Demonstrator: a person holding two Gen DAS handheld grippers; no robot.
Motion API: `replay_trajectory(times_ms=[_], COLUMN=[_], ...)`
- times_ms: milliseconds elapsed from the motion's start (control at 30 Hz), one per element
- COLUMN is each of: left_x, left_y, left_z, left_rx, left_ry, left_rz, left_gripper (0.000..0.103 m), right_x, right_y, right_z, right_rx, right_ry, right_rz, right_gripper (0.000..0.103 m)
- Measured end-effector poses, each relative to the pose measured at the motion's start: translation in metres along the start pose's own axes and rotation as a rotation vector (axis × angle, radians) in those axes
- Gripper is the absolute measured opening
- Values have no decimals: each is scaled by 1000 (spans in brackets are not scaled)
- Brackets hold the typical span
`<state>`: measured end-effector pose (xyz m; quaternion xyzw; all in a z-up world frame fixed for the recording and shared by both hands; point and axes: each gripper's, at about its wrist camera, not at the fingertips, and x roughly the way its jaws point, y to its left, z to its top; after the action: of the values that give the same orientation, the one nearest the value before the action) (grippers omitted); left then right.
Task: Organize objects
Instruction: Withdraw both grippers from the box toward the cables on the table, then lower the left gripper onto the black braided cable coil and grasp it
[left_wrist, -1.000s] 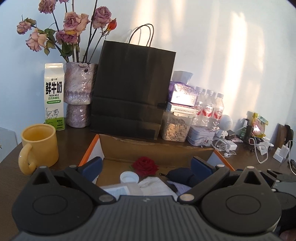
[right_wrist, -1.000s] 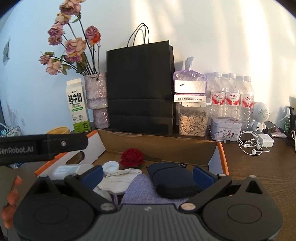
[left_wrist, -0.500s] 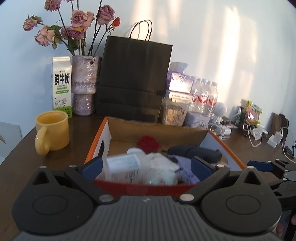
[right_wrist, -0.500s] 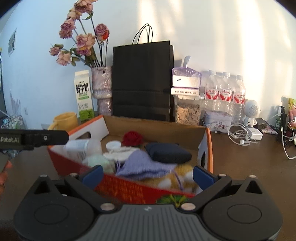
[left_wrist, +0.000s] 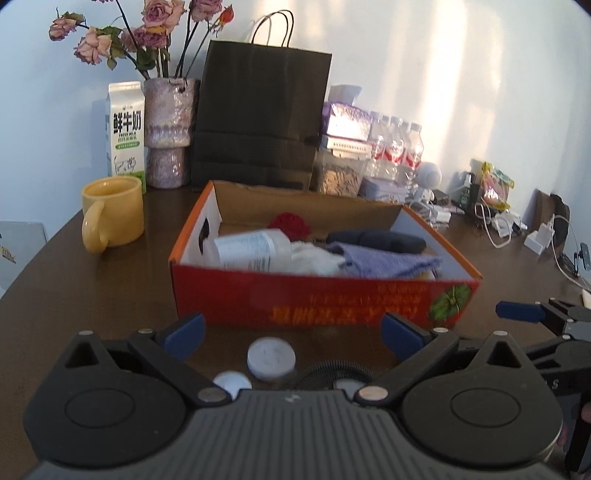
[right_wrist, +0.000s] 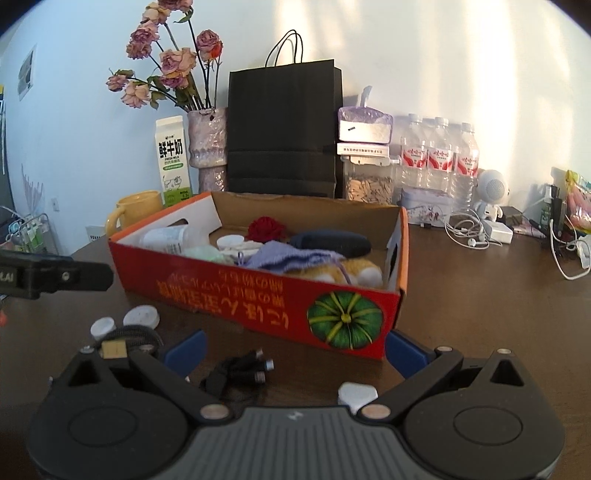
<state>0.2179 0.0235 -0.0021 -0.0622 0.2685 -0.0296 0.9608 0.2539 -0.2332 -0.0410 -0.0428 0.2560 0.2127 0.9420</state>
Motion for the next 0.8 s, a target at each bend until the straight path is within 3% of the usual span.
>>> replay_trajectory(times_ms=[433, 800], left_x=[-4, 7], left_y=[-26, -46], left_z=[-34, -41], left_rx=[120, 261], left_ry=[125, 195], left_rz=[-27, -46], left_gripper=[103, 103], right_x=[-8, -5], right_y=[-5, -6], right_z=[-21, -27], right_rx=[4, 7], right_ry=[-5, -20], right_rz=[10, 21], right_gripper=[103, 103])
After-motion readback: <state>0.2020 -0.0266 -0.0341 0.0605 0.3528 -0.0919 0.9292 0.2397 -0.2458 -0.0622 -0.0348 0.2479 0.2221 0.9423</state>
